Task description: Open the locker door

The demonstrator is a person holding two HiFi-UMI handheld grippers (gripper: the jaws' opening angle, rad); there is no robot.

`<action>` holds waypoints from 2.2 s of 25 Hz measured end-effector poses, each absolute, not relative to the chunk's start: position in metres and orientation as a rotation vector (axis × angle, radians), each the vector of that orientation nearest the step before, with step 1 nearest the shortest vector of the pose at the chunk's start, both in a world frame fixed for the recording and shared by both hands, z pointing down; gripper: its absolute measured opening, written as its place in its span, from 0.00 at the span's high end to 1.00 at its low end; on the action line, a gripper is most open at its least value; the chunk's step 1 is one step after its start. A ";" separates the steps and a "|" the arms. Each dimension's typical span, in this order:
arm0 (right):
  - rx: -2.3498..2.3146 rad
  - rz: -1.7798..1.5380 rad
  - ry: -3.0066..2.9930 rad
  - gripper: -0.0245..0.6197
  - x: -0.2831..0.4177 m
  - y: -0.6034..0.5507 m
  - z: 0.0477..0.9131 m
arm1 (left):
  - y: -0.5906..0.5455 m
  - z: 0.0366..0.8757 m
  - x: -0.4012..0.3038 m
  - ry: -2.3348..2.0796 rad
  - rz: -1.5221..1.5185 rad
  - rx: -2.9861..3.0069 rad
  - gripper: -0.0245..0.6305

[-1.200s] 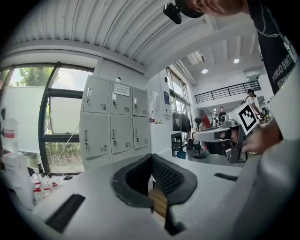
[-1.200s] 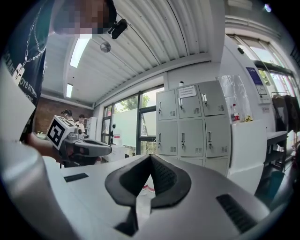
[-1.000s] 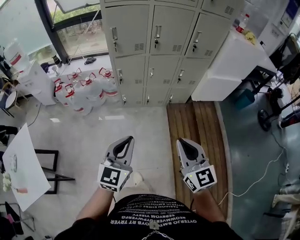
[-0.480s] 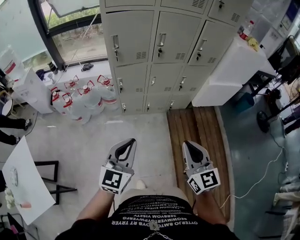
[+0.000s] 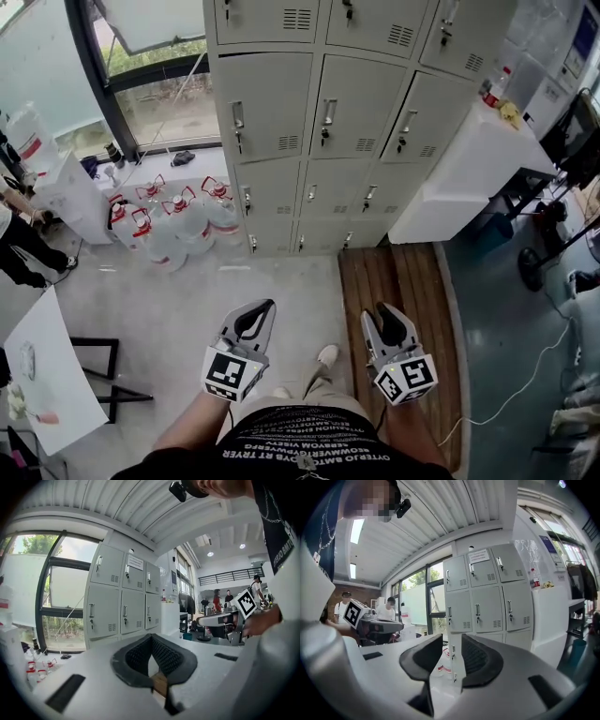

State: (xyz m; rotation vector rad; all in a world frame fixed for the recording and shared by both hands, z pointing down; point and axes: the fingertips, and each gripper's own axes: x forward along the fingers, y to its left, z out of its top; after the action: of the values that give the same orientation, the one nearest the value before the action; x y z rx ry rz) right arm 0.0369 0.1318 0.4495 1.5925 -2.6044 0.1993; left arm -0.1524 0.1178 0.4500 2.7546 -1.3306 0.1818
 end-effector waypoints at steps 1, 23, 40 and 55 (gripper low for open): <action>1.588 0.201 -2.604 0.79 0.038 0.126 0.451 | 0.114 0.452 -0.152 -1.333 0.187 2.743 0.97; 1.322 0.226 -2.722 0.75 0.092 -0.068 0.452 | -0.056 0.431 -0.083 -1.579 0.215 2.647 0.97; 1.156 0.339 -2.770 0.75 0.125 -0.137 0.477 | -0.127 0.438 -0.029 -1.607 0.195 2.591 0.97; 1.252 0.352 -2.732 0.75 0.081 -0.223 0.472 | -0.222 0.442 -0.060 -1.437 0.226 2.703 0.97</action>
State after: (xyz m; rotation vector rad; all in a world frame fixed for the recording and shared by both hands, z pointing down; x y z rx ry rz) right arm 0.0810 -0.2234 0.4724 1.2517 -2.7317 0.3521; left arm -0.0600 -0.2219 0.4420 2.7033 -1.4366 0.2258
